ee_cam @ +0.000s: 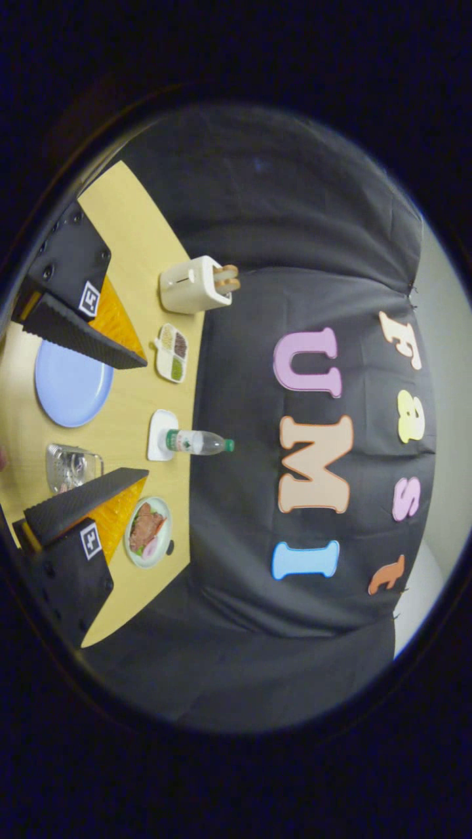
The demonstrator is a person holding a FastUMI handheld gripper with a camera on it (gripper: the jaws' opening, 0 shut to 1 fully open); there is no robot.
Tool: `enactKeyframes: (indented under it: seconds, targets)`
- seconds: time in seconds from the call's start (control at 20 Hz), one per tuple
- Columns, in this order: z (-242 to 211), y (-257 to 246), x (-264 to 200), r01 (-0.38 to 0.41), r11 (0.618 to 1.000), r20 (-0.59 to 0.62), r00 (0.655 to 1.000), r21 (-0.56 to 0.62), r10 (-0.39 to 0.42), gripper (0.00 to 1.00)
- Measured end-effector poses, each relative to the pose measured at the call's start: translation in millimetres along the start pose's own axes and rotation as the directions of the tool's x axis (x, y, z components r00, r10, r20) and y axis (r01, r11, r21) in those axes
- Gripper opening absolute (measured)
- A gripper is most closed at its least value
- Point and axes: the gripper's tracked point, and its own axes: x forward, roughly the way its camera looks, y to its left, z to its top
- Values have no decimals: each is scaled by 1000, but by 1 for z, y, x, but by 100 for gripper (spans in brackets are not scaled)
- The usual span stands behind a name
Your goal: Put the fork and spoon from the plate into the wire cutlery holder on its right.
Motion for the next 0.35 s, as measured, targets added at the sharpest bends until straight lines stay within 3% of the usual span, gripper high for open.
enactKeyframes:
  seconds: [0.35]
  targets:
    - [40,10,4,16,1000,131,991,-17,-14,97]
